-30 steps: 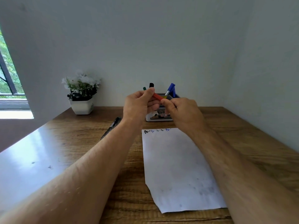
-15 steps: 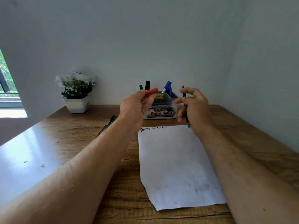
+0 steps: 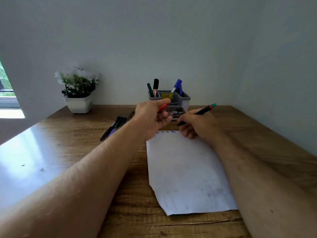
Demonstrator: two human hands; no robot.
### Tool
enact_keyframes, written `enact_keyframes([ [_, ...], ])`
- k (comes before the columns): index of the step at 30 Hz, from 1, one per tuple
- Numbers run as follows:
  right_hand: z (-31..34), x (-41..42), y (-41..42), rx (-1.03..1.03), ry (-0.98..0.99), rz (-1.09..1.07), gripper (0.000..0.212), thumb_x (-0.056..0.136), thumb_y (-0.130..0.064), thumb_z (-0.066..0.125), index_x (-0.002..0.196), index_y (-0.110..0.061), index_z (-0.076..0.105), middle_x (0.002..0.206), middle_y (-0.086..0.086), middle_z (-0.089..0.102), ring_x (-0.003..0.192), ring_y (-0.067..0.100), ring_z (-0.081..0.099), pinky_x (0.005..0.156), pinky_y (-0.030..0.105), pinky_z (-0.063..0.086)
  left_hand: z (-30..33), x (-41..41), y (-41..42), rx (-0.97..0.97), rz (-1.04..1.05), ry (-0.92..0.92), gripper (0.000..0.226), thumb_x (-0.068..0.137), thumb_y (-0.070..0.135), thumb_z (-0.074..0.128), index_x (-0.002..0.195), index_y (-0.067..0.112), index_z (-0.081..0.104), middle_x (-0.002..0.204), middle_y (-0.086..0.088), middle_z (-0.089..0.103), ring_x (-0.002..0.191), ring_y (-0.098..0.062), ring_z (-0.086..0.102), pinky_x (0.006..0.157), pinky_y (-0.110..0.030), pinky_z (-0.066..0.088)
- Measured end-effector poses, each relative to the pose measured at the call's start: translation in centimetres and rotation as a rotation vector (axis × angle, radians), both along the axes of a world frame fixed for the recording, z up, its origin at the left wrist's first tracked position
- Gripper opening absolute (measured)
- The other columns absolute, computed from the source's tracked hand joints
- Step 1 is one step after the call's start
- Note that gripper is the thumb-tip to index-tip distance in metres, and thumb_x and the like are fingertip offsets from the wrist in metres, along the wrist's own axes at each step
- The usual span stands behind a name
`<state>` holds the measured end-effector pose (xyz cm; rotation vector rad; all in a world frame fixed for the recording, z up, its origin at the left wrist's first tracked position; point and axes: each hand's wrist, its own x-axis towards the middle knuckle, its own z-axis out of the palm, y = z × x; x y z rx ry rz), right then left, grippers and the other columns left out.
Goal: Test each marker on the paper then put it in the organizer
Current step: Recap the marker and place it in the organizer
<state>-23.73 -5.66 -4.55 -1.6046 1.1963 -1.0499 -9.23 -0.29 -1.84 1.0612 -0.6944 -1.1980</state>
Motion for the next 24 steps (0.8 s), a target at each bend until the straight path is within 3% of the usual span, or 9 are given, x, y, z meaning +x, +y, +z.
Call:
enact_keyframes([
  [4,0.2,-0.1,-0.2,0.015,0.097,0.038,0.013,0.088,-0.011,0.065,0.086,0.001,0.071,0.068,0.015,0.069,0.048,0.019,0.060,0.044,0.026,0.049,-0.6,-0.5,0.0,0.043,0.016,-0.052,0.033,0.100,0.006,0.040,0.109,0.008,0.072,0.083,-0.008,0.059,0.064,-0.014,0.052,0.080,-0.045,0.060],
  [7,0.2,-0.4,0.0,-0.037,0.123,0.063,0.008,0.091,-0.009,0.063,0.087,-0.003,0.067,0.070,0.015,0.069,0.050,0.018,0.060,0.045,0.026,0.047,-1.2,-0.6,-0.3,0.075,0.028,-0.075,0.036,0.101,0.007,0.037,0.107,0.009,0.072,0.098,-0.010,0.063,0.070,-0.015,0.054,0.078,-0.049,0.060],
  [11,0.0,-0.6,-0.1,-0.057,0.146,0.044,0.014,0.087,-0.012,0.063,0.074,-0.011,0.059,0.067,0.013,0.069,0.050,0.015,0.058,0.043,0.025,0.043,-1.5,-0.7,-0.8,0.085,0.049,-0.088,0.038,0.102,0.008,0.035,0.106,0.011,0.072,0.106,-0.011,0.064,0.071,-0.015,0.055,0.079,-0.050,0.060],
  [17,-0.3,-0.6,-0.4,-0.193,0.270,-0.034,0.023,0.079,-0.024,0.067,0.059,-0.019,0.056,0.052,-0.005,0.060,0.049,0.006,0.051,0.053,0.026,0.038,-2.1,-0.6,-1.2,0.067,0.056,-0.108,0.039,0.103,0.008,0.032,0.107,0.011,0.071,0.107,-0.012,0.064,0.071,-0.015,0.056,0.081,-0.048,0.060],
  [24,-0.2,-0.3,-0.2,-0.198,0.314,-0.013,0.017,0.080,-0.023,0.066,0.069,-0.013,0.059,0.066,0.004,0.061,0.059,0.012,0.054,0.055,0.027,0.041,-2.3,-0.8,-1.4,0.071,0.077,-0.151,0.035,0.103,0.009,0.036,0.106,0.012,0.070,0.100,-0.009,0.065,0.068,-0.013,0.055,0.078,-0.047,0.061],
])
